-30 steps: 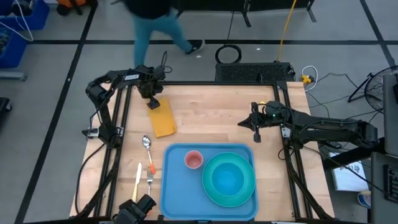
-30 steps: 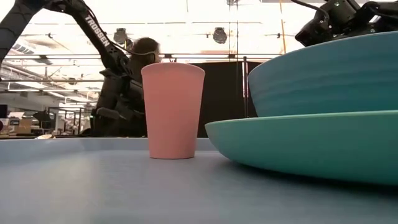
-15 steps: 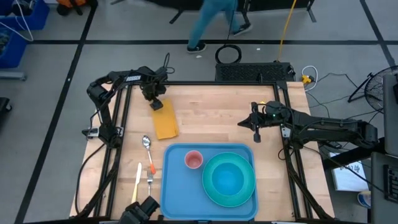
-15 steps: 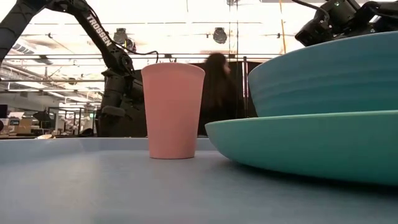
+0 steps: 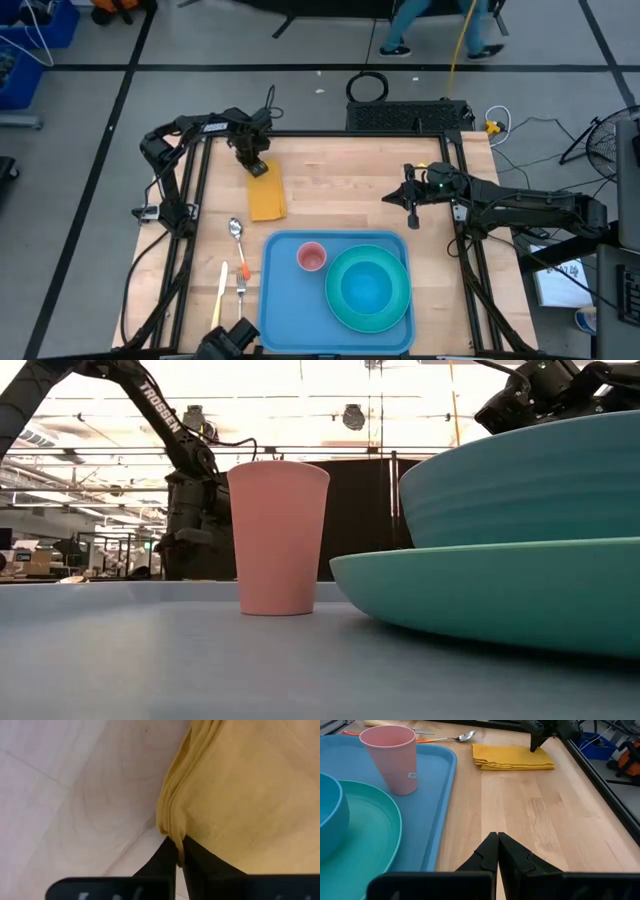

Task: Set up tray
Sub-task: Put the yellow napkin on the blue serving tray to the left of the blue plate

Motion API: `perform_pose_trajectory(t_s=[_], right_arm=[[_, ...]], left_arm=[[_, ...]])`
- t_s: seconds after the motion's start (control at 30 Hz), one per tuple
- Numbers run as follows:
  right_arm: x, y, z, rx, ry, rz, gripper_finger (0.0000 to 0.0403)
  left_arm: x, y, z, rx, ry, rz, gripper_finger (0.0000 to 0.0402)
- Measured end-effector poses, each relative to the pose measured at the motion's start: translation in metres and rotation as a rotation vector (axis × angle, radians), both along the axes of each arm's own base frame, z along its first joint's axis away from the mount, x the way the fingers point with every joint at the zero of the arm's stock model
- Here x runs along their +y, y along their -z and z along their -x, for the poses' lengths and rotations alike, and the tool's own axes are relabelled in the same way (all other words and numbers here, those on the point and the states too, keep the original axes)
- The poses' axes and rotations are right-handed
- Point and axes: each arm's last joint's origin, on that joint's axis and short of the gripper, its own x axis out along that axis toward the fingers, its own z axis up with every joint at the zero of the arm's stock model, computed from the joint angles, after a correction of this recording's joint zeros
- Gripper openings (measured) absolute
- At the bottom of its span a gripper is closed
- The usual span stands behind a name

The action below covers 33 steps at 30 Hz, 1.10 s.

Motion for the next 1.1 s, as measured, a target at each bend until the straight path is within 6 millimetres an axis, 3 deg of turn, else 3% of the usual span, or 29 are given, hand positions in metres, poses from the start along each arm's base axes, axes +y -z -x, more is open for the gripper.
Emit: perform_pose_trajectory(t_s=[0.13, 0.3, 0.47, 0.63, 0.83, 1.1], right_arm=[[0.0, 0.0, 0.0, 0.0, 0.0, -0.001, 0.0001], [0.0, 0.0, 0.0, 0.0, 0.001, -0.001, 0.0001], [0.0, 0.0, 0.0, 0.0, 0.001, -0.001, 0.0001], [0.0, -0.001, 0.0, -0.011, 0.008, -0.014, 0.0001], [-0.001, -0.004, -0.002, -0.047, 0.011, -0.013, 0.0001], [-0.001, -0.004, -0.002, -0.048, 0.015, -0.024, 0.0001]], left_arm=[[-0.011, -0.013, -0.008, 0.029, 0.009, -0.077, 0.0007], [-0.037, -0.065, -0.013, -0.035, 0.0, -0.248, 0.0006], [-0.078, -0.125, -0.006, -0.181, -0.023, -0.391, 0.0006], [-0.127, -0.165, 0.003, -0.323, -0.013, -0.461, 0.0005], [-0.182, -0.186, 0.009, -0.451, 0.046, -0.434, 0.0005], [-0.236, -0.202, 0.019, -0.379, 0.059, -0.452, 0.0005]])
